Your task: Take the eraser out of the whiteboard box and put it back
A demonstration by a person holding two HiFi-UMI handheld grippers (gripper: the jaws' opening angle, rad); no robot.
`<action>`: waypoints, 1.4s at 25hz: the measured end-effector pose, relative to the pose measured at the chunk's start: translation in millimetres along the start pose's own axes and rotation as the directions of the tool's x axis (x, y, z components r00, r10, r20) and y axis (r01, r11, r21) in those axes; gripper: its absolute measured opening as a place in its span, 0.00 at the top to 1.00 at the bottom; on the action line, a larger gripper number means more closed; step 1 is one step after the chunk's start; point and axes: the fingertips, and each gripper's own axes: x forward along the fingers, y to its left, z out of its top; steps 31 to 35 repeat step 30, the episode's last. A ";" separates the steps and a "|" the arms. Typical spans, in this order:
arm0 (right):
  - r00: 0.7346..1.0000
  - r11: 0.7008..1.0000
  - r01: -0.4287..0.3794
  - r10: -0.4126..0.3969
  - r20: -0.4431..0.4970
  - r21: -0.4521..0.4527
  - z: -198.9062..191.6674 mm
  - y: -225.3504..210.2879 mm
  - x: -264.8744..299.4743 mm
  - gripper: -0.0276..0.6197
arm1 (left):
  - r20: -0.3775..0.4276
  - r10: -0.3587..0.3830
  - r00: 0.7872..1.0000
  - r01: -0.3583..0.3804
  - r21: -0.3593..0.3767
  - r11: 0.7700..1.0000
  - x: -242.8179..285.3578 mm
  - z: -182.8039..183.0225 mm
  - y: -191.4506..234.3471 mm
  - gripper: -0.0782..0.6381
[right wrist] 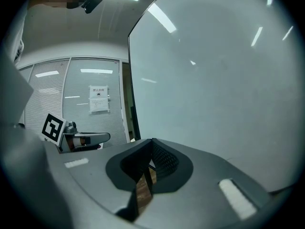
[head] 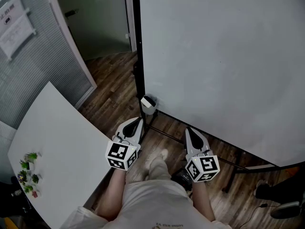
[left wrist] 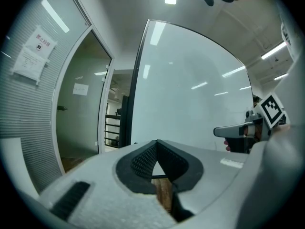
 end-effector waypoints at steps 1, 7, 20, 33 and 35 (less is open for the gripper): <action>1.000 1.000 0.000 0.000 -0.004 -0.001 -0.6 0.2 0.1 0.94 | 0.000 0.000 1.000 0.000 -0.001 1.000 -0.3 0.0 0.5 0.89; 1.000 1.000 -0.001 0.001 -0.009 -0.010 0.2 3.0 1.7 0.94 | 0.000 -0.003 1.000 0.003 -0.004 1.000 -0.6 0.1 4.1 0.89; 1.000 1.000 0.005 -0.005 -0.009 0.002 -0.6 4.2 1.4 0.94 | 0.008 -0.004 1.000 0.005 -0.024 1.000 -2.9 -1.8 11.0 0.89; 1.000 1.000 0.001 -0.001 -0.007 0.007 -2.6 7.3 -0.3 0.94 | 0.001 -0.001 1.000 0.001 -0.021 1.000 -7.1 -5.1 11.7 0.89; 1.000 1.000 0.001 -0.001 -0.007 0.007 -2.6 7.3 -0.3 0.94 | 0.001 -0.001 1.000 0.001 -0.021 1.000 -7.1 -5.1 11.7 0.89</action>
